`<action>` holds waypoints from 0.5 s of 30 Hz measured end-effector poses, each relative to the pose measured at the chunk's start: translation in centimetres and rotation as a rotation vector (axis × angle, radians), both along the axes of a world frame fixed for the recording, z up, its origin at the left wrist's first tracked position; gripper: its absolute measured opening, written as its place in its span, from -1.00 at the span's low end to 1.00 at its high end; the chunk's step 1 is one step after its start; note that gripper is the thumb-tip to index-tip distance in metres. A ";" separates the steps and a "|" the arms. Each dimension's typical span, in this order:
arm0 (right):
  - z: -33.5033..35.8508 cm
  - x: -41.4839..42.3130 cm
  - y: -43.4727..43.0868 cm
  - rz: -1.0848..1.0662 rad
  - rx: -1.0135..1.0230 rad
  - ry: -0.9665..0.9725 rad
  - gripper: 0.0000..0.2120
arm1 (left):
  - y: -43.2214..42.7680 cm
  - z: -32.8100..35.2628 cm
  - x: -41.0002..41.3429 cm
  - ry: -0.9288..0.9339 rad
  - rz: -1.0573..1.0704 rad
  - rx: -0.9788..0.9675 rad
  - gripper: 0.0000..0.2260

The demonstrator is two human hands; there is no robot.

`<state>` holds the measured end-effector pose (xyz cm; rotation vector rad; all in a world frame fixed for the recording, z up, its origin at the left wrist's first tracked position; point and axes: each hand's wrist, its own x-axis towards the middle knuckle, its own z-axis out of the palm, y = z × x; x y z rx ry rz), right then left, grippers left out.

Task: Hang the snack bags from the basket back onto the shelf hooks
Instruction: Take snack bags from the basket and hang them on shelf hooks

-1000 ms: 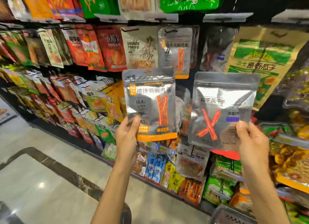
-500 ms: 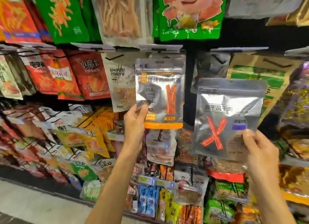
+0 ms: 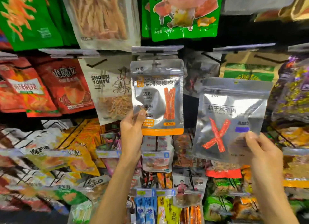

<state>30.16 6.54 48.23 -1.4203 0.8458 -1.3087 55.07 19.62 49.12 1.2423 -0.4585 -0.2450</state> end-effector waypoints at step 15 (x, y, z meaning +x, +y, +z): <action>4.4 2.2 -3.0 0.031 -0.082 0.036 -0.71 | -3.4 0.1 2.2 -0.024 -0.038 0.031 -0.87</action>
